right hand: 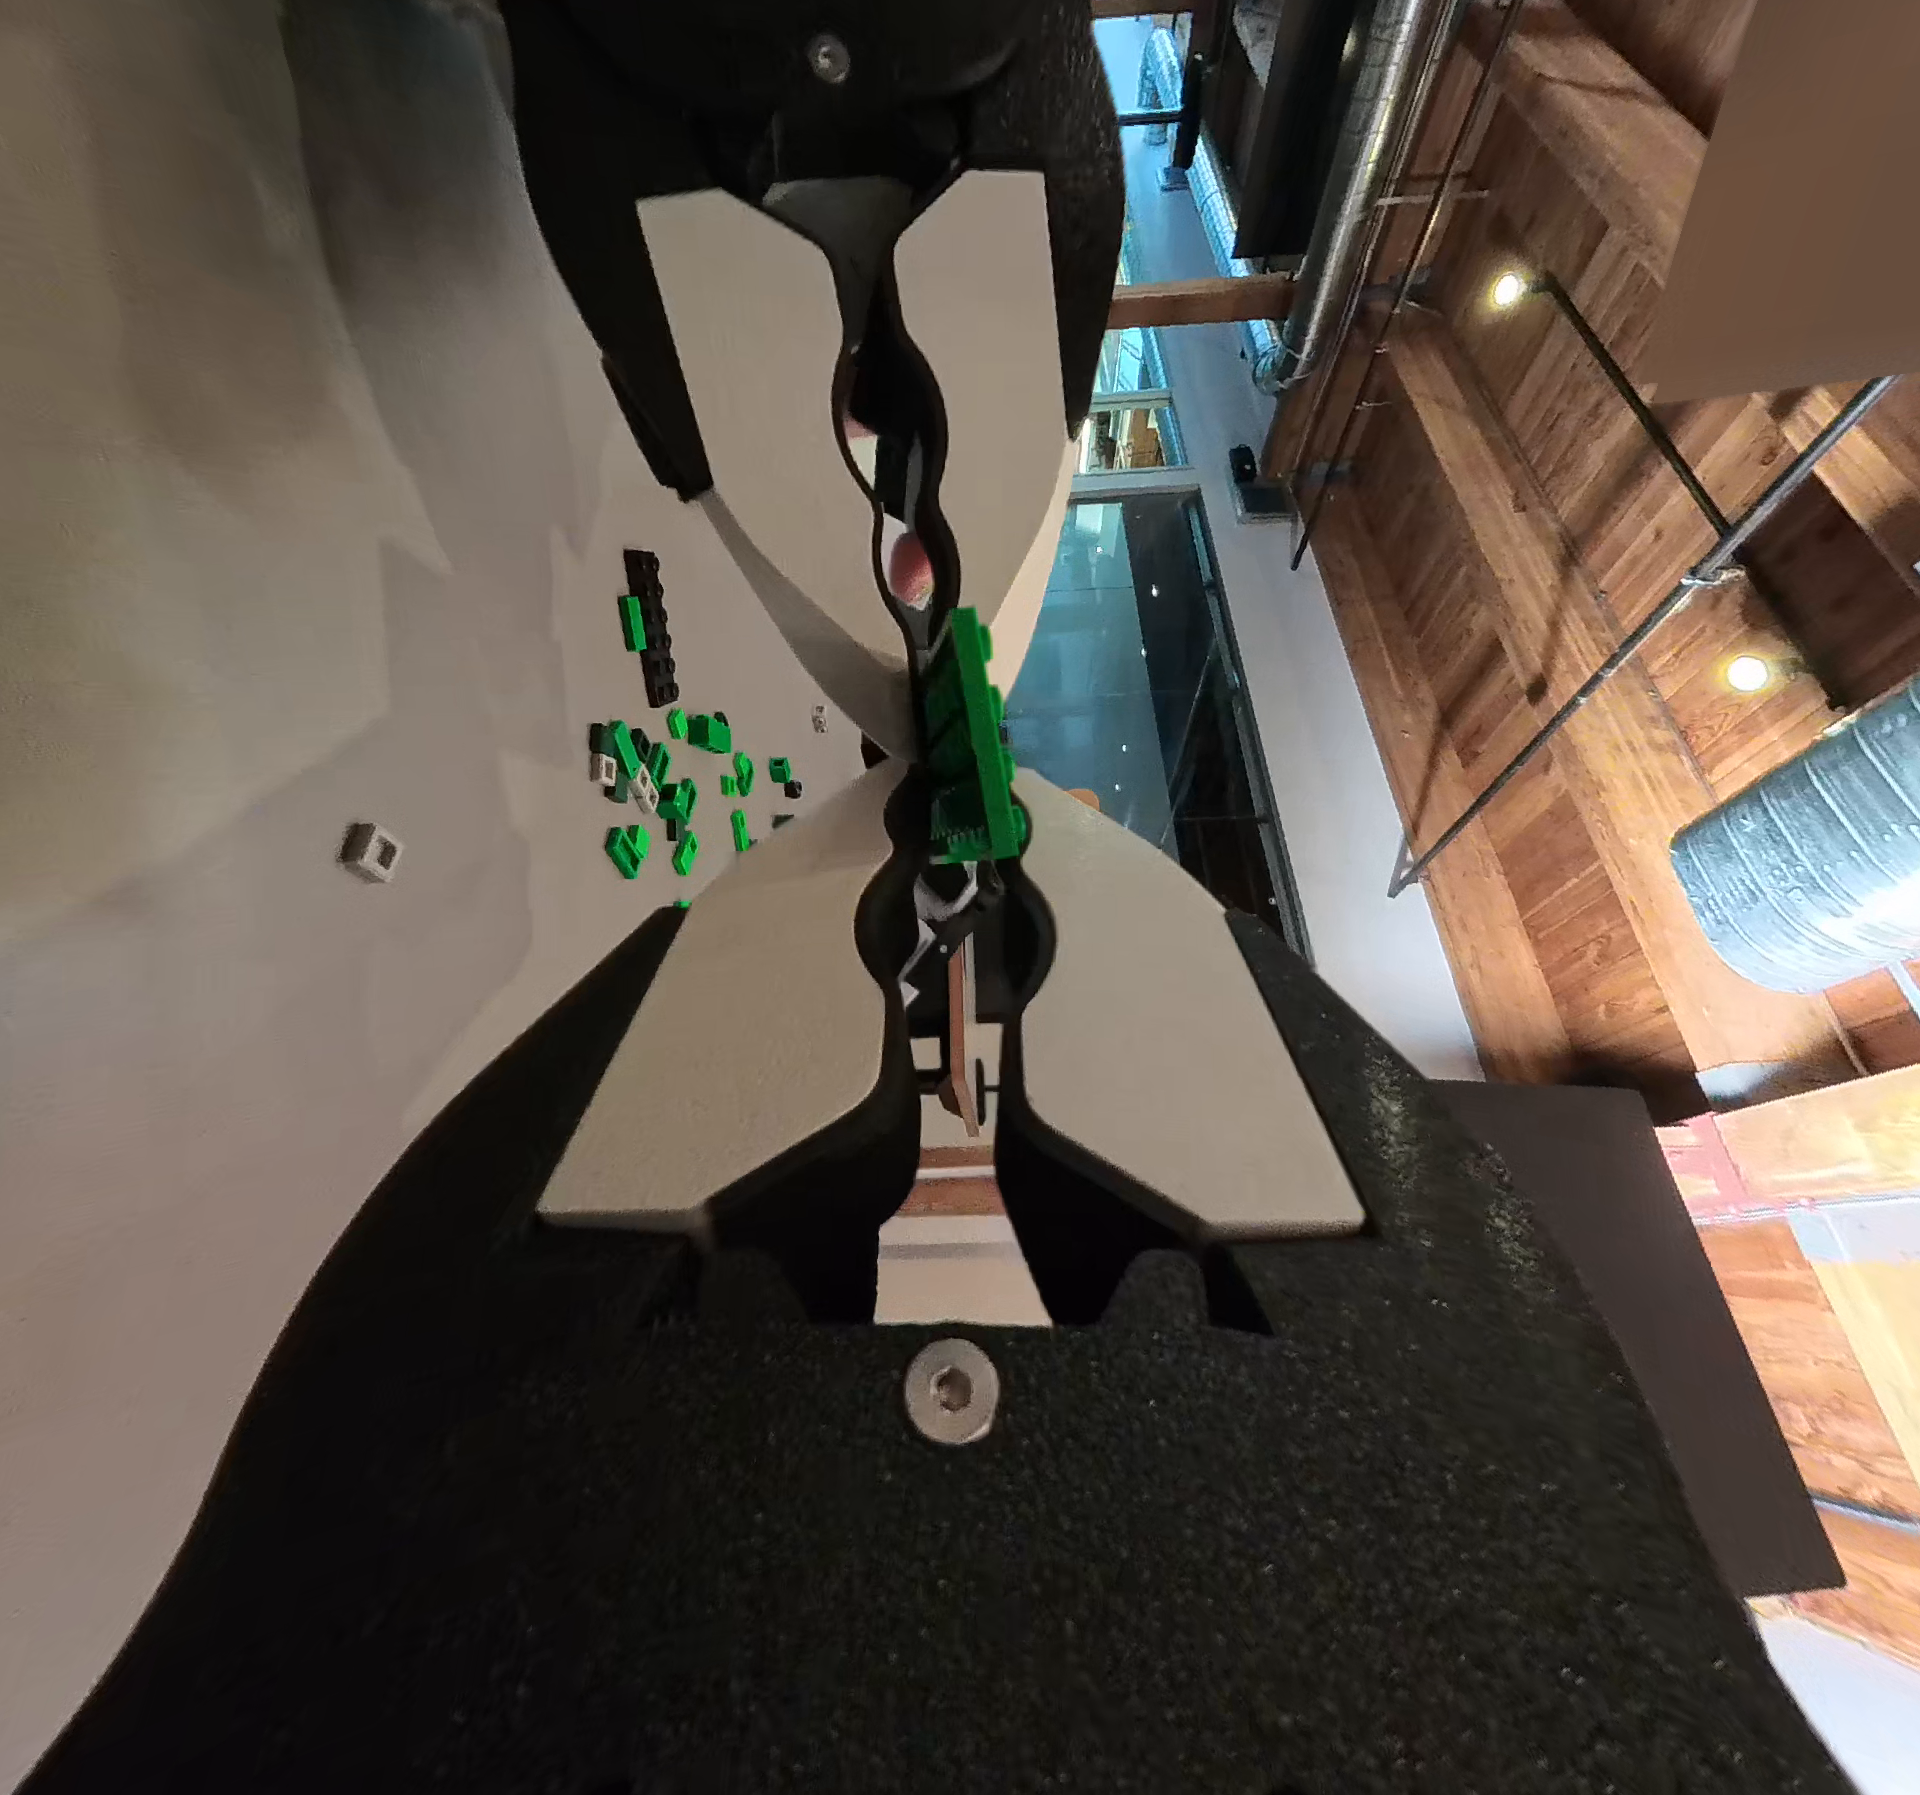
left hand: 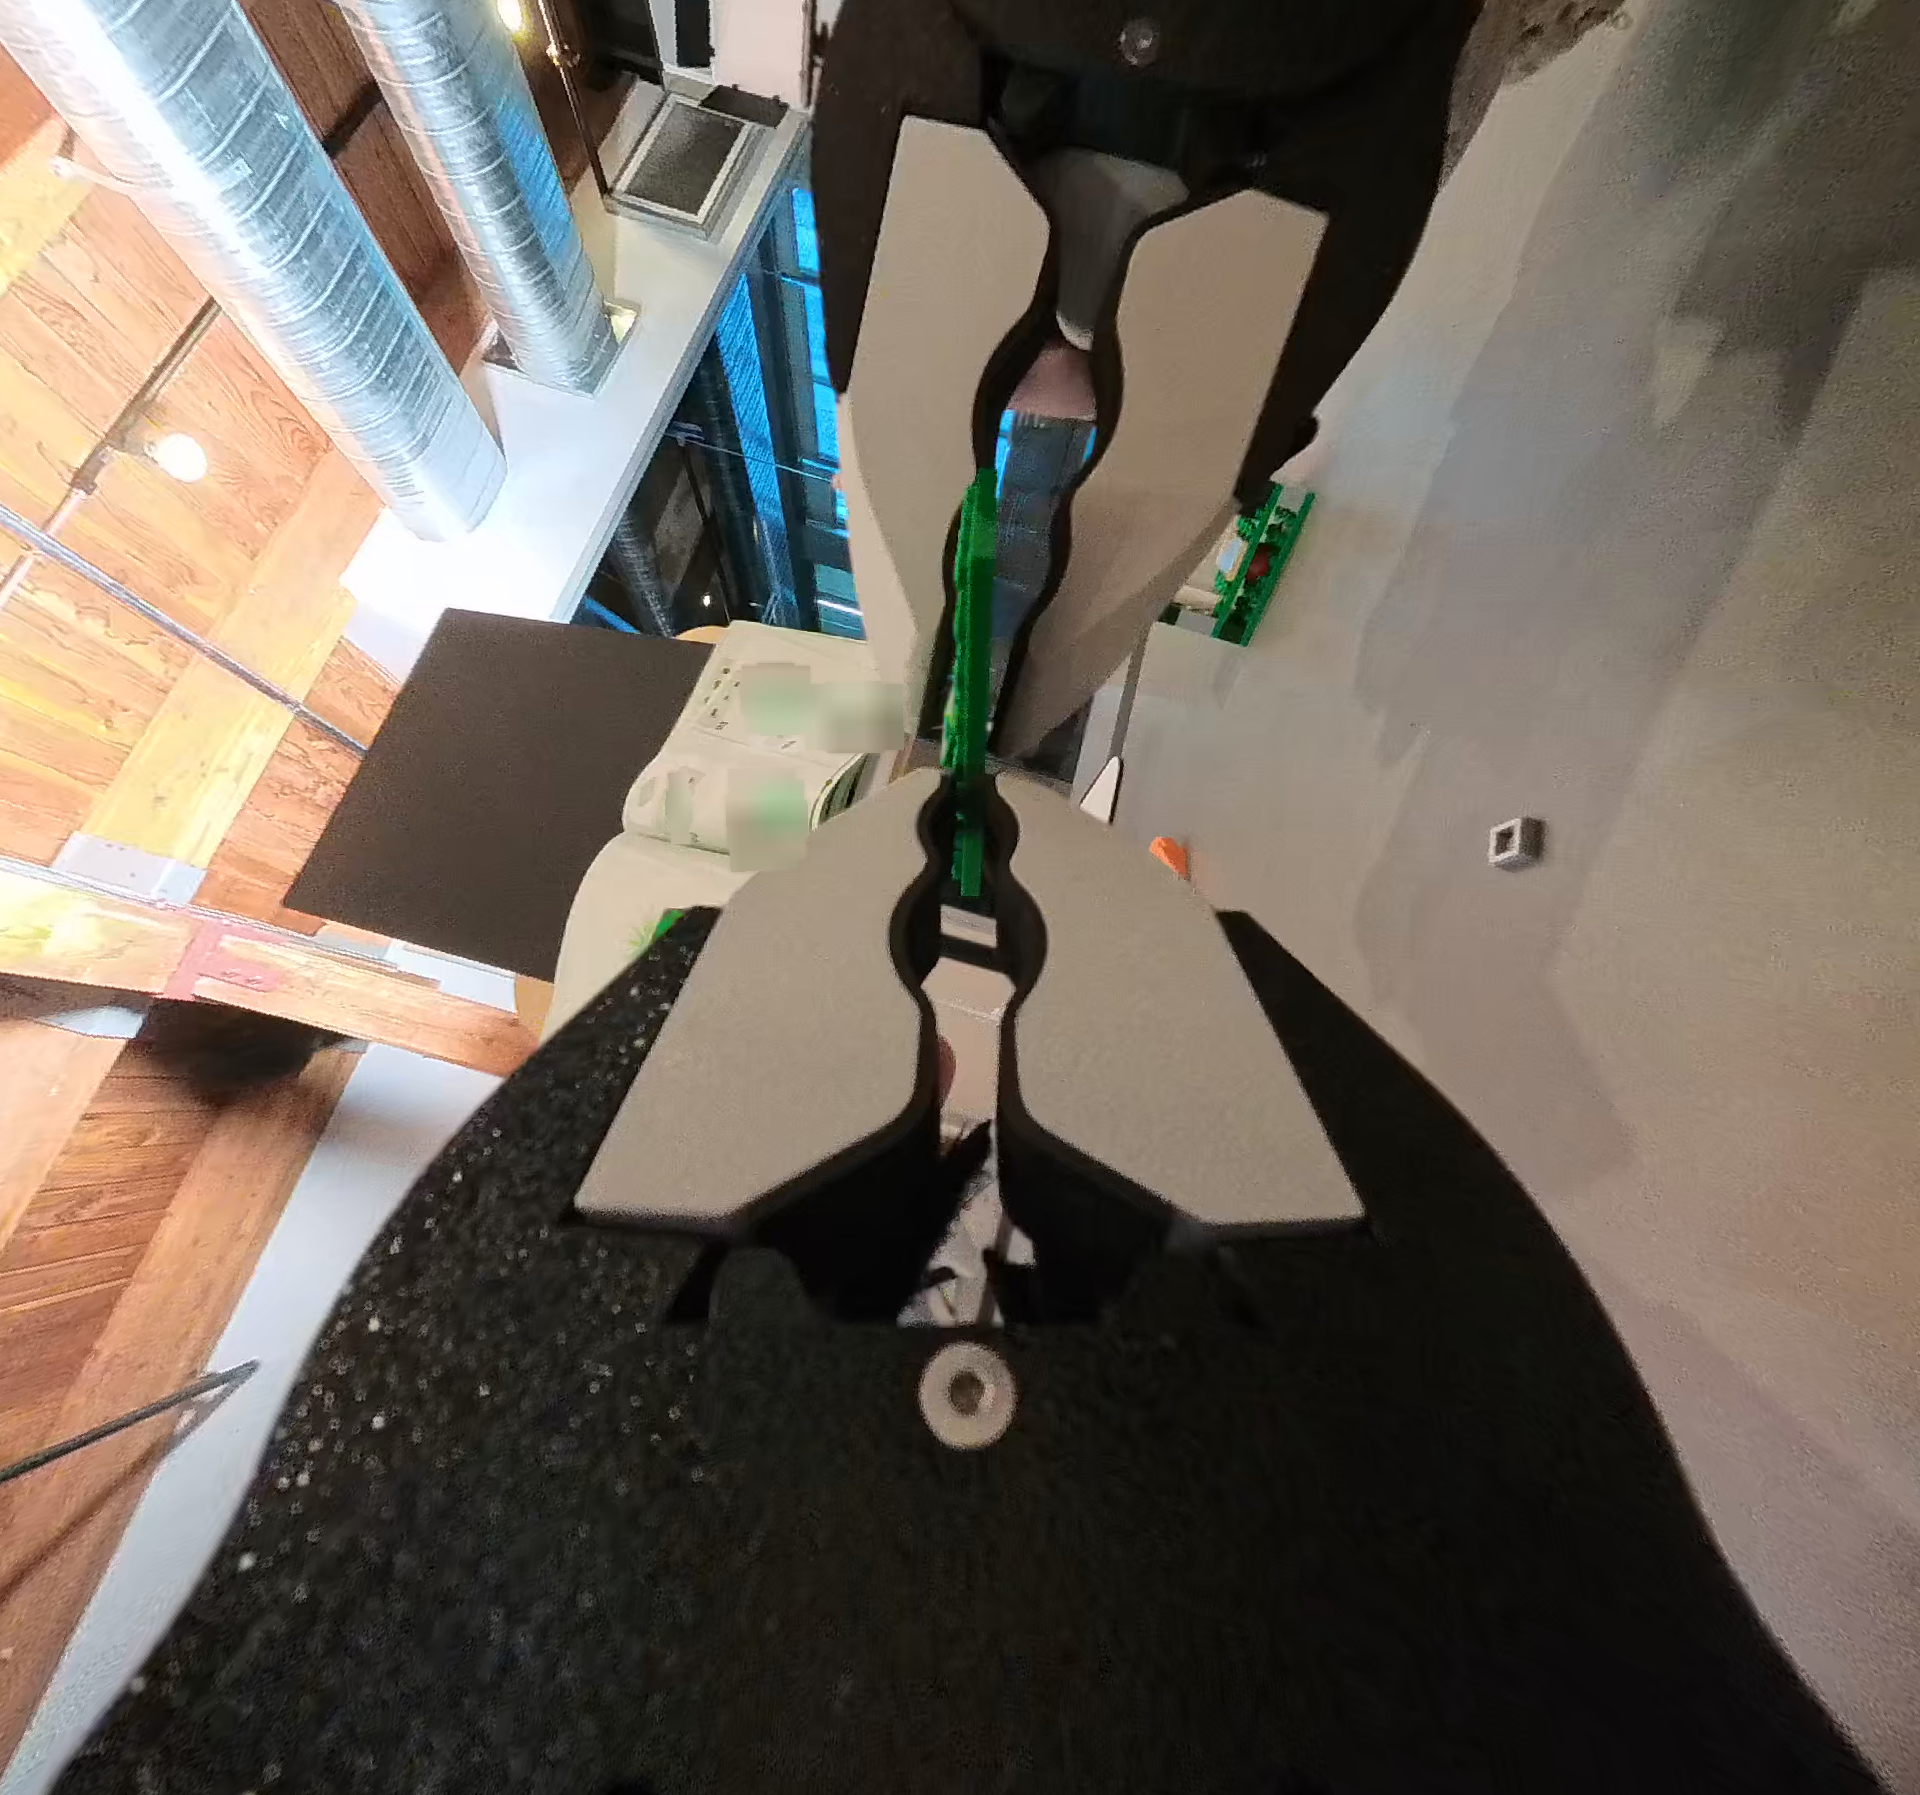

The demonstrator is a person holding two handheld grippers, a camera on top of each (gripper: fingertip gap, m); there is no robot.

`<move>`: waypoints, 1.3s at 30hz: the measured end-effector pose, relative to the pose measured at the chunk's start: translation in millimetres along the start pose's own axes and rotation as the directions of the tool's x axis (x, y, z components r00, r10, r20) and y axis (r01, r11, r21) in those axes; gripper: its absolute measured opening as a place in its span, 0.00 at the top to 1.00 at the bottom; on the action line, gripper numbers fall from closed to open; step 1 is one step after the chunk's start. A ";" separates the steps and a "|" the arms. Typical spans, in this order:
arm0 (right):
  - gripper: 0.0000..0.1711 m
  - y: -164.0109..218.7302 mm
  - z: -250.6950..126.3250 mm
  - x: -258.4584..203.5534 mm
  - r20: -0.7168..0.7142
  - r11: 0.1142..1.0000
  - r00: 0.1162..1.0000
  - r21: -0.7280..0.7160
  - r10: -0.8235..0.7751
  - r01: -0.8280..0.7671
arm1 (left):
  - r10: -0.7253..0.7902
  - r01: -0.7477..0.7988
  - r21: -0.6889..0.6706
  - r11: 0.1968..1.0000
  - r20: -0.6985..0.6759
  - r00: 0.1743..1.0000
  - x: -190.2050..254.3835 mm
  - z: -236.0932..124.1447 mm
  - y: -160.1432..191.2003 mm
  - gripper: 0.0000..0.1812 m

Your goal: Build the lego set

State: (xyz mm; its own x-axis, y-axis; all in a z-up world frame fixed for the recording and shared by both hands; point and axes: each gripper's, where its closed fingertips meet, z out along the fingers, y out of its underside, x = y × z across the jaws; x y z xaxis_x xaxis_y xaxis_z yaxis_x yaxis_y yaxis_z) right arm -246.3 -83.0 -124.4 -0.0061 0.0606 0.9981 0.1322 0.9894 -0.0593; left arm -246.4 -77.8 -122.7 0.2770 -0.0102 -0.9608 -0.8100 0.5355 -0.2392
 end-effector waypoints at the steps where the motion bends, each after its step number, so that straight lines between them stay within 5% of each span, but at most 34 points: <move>1: 0.92 -1.2 -0.2 1.3 -0.010 1.000 1.000 0.009 0.006 -0.006 | -0.011 0.011 0.004 1.000 -0.003 1.000 0.0 -0.1 -0.5 0.98; 7: 0.79 5.1 -0.4 6.3 -0.001 0.986 0.987 0.030 0.163 -0.163 | -0.025 0.025 0.024 0.999 -0.017 1.000 0.5 -1.6 -3.5 0.98; 14: 0.94 6.0 0.8 -3.1 0.070 0.991 0.989 0.019 0.132 -0.134 | -0.016 0.017 0.036 0.999 -0.027 1.000 2.4 -2.2 -5.7 0.98; 22: 0.95 8.7 2.1 -9.3 0.103 0.999 0.994 -0.036 -0.037 0.041 | 0.004 -0.003 0.033 0.999 -0.046 0.999 7.0 -1.9 -4.2 0.98; 26: 0.96 14.4 5.2 -13.8 0.149 0.994 0.989 -0.105 -0.009 0.025 | -0.018 0.018 0.010 1.000 -0.063 0.998 10.9 0.5 1.9 0.98; 31: 0.96 13.0 7.7 -25.3 0.229 0.993 0.973 -0.121 0.040 -0.013 | -0.049 0.049 -0.001 0.999 -0.061 0.997 12.7 3.8 1.6 0.86; 39: 0.95 9.8 6.6 -29.5 0.310 0.987 0.941 -0.127 0.138 -0.103 | 0.014 -0.011 0.027 1.000 -0.117 0.993 24.1 1.4 -2.1 0.96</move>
State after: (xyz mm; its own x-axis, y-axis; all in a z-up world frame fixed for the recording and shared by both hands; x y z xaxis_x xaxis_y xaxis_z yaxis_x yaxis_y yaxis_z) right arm -251.4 -74.3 -154.5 -0.2943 0.2345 0.9265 0.2571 0.9531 -0.1596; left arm -237.3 -78.0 -145.1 0.2033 -0.1016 -0.9738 -0.7989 0.5579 -0.2250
